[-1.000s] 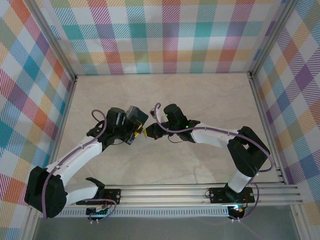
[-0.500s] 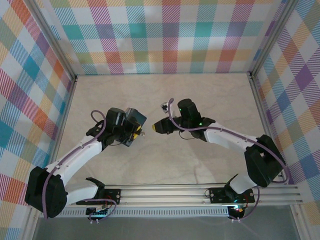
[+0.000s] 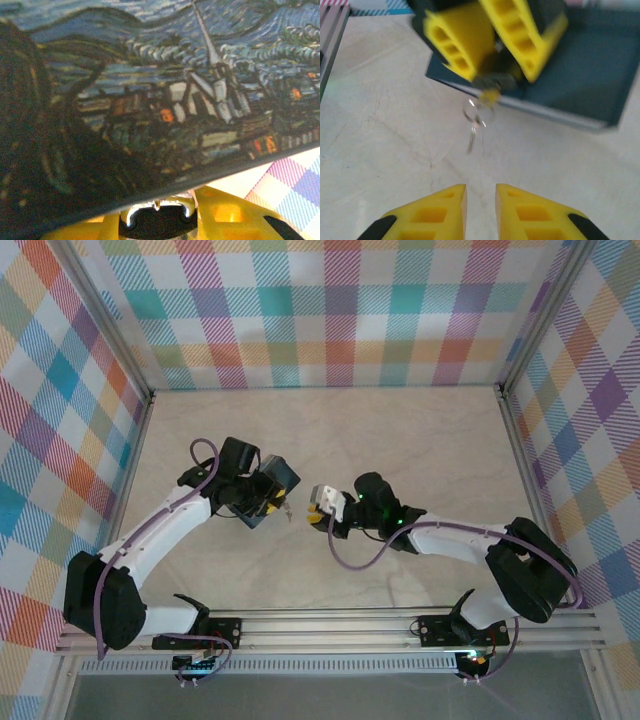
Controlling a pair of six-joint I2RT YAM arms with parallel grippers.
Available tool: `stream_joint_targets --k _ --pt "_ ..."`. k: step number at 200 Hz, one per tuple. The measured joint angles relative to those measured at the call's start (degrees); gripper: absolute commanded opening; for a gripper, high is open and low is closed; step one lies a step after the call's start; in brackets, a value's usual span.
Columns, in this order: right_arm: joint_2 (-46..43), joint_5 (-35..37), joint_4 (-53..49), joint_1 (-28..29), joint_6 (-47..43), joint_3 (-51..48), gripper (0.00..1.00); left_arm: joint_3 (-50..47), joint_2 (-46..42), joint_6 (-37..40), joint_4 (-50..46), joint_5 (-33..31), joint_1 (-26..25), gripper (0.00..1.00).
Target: Unlock the padlock with the key
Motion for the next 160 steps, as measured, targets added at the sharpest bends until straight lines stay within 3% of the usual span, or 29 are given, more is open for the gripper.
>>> stream_joint_targets --k 69,160 --pt "8.4 13.8 11.9 7.0 -21.9 -0.3 0.30 0.6 1.5 1.3 -2.7 0.7 0.0 0.11" --pt "10.3 21.2 20.5 9.2 -28.9 -0.3 0.24 1.7 1.9 2.3 -3.6 1.4 0.0 0.11"
